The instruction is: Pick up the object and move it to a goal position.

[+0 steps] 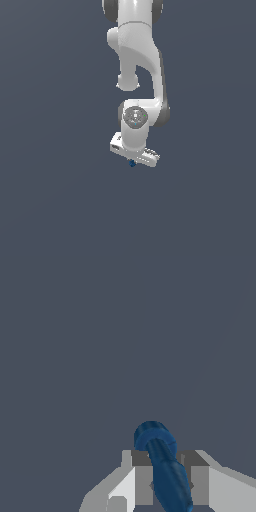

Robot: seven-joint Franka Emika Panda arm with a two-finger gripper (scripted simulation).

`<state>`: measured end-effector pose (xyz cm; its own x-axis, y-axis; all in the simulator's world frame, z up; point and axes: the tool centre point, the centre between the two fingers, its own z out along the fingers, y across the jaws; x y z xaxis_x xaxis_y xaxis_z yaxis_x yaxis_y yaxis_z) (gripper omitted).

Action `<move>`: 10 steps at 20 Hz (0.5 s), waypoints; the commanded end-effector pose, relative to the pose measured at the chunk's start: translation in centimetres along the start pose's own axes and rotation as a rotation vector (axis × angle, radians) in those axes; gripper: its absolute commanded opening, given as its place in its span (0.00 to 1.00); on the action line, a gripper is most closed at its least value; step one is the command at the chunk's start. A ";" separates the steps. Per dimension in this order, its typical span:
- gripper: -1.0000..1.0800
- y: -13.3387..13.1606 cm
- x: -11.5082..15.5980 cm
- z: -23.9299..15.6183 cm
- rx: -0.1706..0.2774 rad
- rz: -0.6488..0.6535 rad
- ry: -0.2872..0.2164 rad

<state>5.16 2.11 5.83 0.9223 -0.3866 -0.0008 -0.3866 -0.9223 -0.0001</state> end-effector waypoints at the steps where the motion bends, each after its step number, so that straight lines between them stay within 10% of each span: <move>1: 0.00 3.0 0.9 -0.6 0.000 0.002 0.001; 10: 0.00 13.3 4.1 -2.8 0.000 0.002 0.001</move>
<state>3.97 -10.16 8.33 0.9207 -0.3902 0.0000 -0.3902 -0.9207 0.0002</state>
